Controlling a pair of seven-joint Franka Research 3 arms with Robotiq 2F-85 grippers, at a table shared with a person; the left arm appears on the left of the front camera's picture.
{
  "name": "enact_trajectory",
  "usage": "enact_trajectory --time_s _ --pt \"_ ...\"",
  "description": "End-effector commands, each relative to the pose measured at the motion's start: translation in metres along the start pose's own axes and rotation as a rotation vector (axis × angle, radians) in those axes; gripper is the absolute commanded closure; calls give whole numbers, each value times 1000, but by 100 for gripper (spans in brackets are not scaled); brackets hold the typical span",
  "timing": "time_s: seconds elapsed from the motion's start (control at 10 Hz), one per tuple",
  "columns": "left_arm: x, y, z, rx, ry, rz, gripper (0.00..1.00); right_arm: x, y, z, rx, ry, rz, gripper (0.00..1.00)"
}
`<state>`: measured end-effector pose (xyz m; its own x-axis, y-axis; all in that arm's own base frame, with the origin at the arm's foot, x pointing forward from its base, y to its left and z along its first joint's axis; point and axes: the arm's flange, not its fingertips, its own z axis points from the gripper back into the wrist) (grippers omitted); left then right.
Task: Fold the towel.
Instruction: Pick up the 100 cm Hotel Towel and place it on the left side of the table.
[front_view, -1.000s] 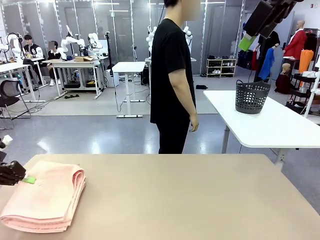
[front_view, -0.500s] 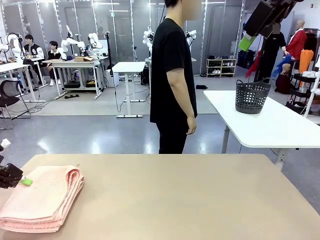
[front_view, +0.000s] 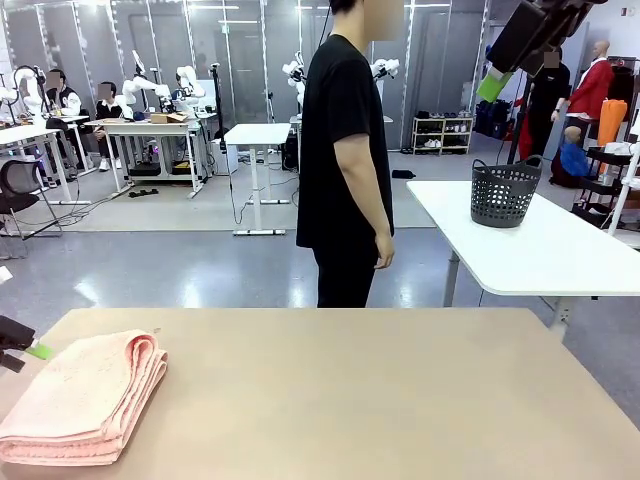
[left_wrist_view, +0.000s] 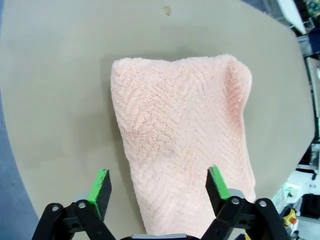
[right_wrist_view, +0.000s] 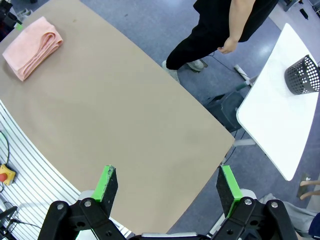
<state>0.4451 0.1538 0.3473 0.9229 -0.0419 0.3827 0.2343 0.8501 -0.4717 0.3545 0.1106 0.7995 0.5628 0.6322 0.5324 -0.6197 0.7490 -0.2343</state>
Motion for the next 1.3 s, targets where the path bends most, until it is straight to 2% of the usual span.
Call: enact_trajectory --time_s 0.0,0.2,0.3,0.4,1.2 --pt "-8 -24 8 50 11 -15 0 -1 1 1 1 0 1 0" --pt "-13 -33 7 50 9 -28 0 -1 1 1 1 0 1 0" --pt "-19 -38 1 53 45 -82 0 -1 1 1 1 0 1 0" --pt "-8 -25 10 23 3 -31 0 -1 1 1 1 0 1 0" --pt "-8 -25 10 23 3 -31 0 -1 1 1 1 0 1 0"
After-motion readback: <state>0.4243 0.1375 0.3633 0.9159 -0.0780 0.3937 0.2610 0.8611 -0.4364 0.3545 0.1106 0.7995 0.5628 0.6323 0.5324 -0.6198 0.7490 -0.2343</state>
